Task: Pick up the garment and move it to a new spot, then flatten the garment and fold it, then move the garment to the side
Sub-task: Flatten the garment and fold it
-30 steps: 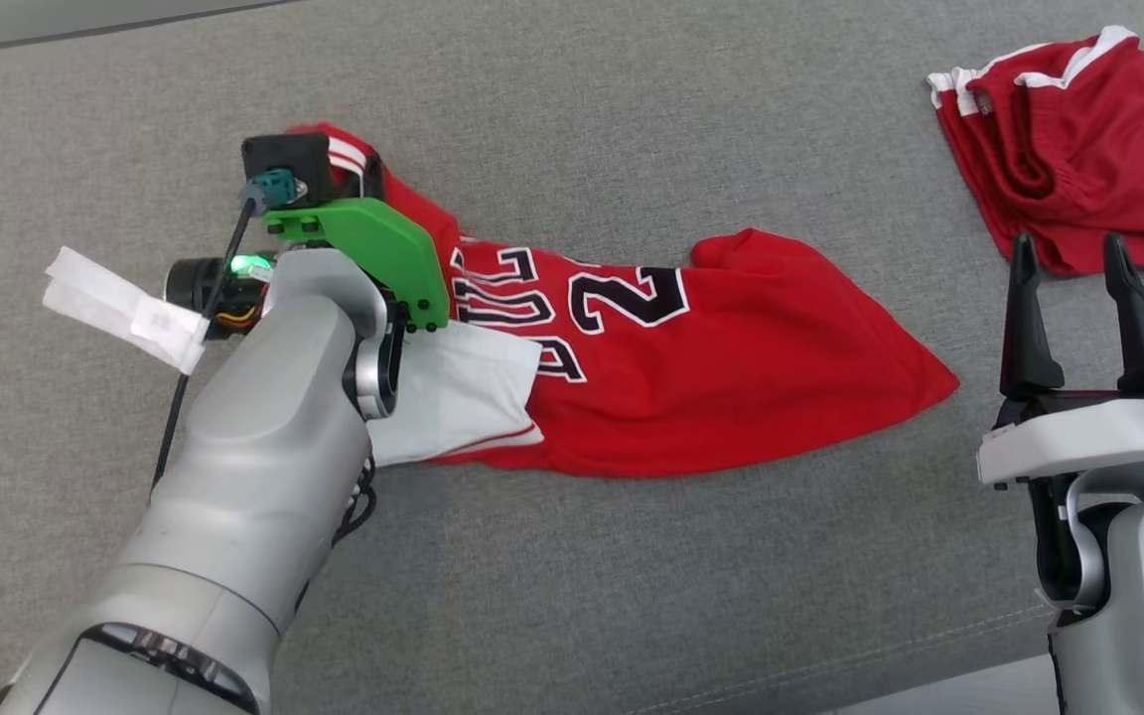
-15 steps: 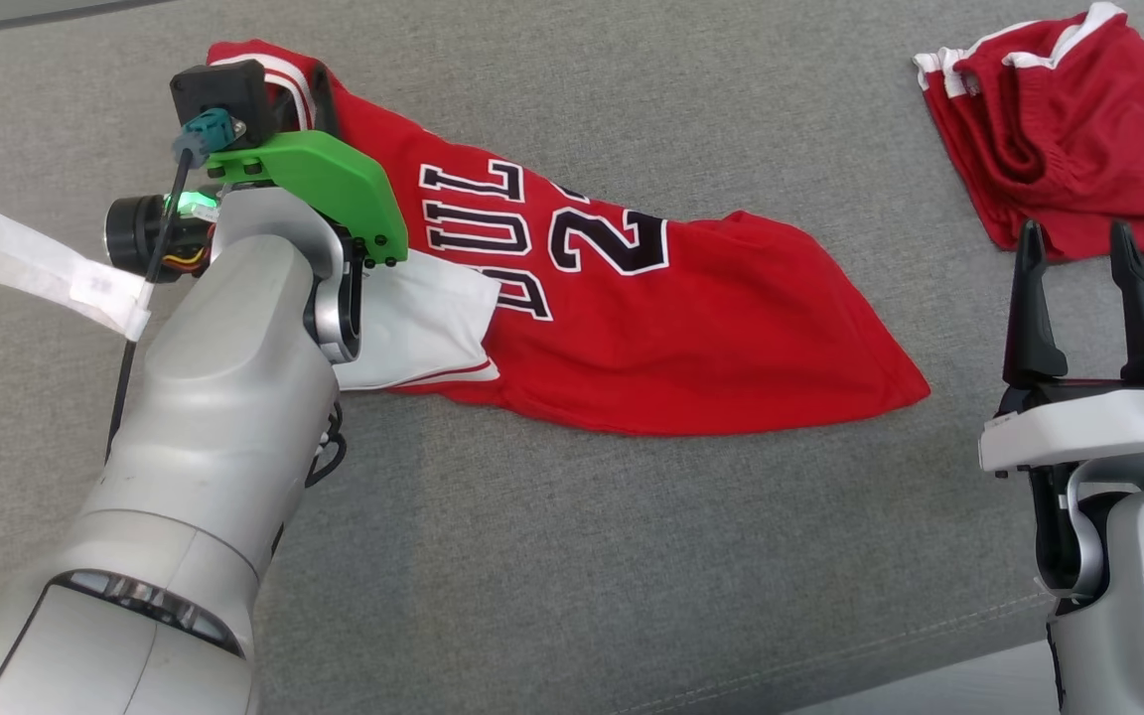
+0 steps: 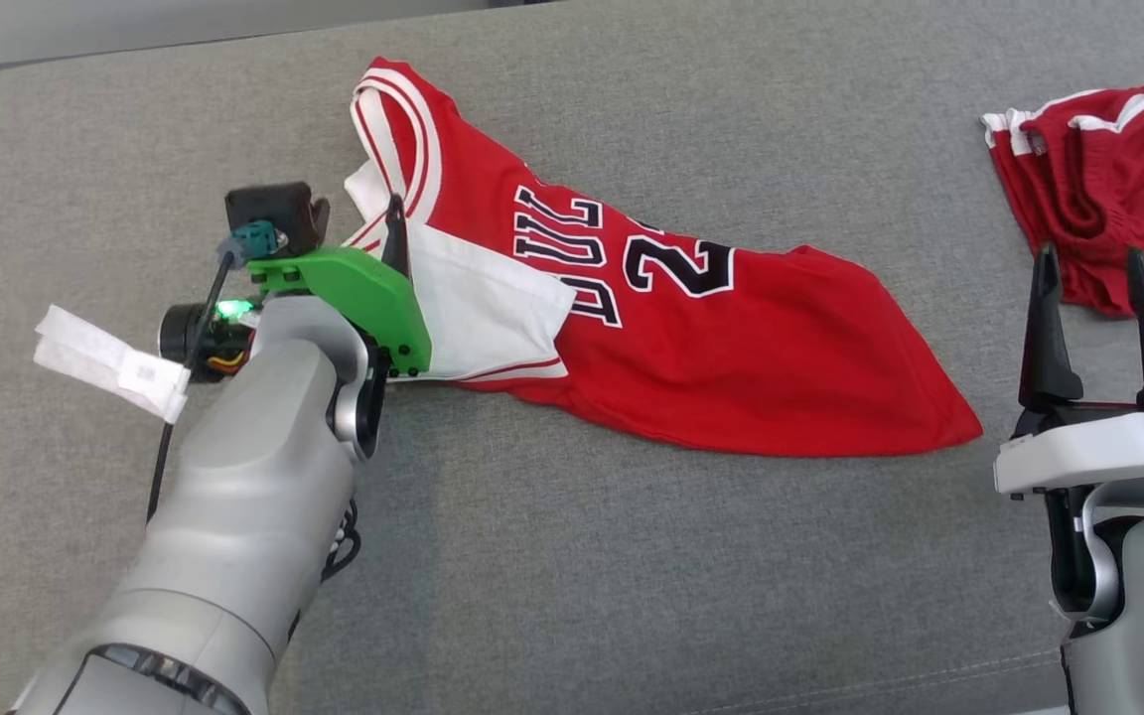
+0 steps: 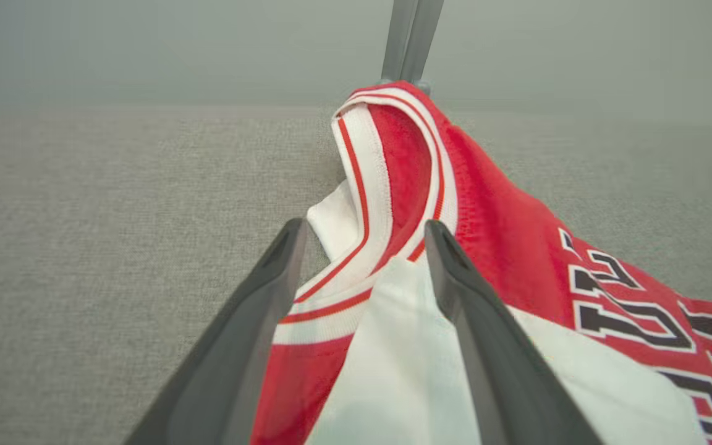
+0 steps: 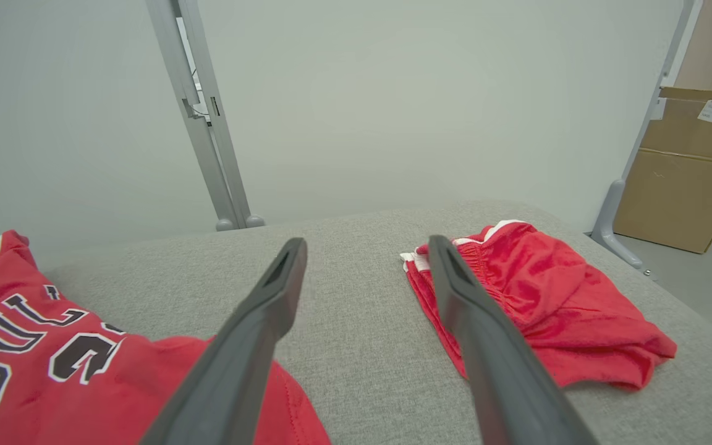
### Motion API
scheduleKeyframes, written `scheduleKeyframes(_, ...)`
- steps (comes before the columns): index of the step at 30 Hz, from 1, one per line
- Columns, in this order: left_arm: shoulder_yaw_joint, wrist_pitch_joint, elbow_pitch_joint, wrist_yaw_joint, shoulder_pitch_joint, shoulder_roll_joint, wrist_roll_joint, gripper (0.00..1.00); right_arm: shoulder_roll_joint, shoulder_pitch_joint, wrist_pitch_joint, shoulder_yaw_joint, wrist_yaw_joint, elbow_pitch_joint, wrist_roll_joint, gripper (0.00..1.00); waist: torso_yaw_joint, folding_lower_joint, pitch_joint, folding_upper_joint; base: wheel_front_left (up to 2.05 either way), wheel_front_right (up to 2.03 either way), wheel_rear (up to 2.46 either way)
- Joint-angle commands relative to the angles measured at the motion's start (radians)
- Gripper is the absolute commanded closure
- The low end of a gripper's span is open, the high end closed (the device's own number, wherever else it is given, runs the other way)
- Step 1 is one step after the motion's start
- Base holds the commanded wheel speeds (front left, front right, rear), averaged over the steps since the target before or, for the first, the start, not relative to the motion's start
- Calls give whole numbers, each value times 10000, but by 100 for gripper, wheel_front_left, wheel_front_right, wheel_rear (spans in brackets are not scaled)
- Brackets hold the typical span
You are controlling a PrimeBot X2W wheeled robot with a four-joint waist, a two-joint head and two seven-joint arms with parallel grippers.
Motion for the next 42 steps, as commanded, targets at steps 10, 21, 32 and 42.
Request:
scheduleKeyframes(10,-527,837,-179,-205,696,34,-610,0,-25,78,27,168,-12,-175,26,0,-42,0,66,0,0,0,0)
scheduleKeyframes(21,-853,546,-236,-448,644,35,-931,100,-25,213,-78,33,-12,-52,81,0,-17,0,-60,0,0,0,0)
scheduleKeyframes(32,-1059,-213,-515,-698,1137,33,-1043,100,-25,383,-109,-118,-12,29,82,0,406,0,-409,0,0,0,0)
scheduleKeyframes(42,-1183,-243,-175,-652,1552,39,-919,0,-26,391,-25,-14,-12,-16,111,0,468,0,-471,0,0,0,0)
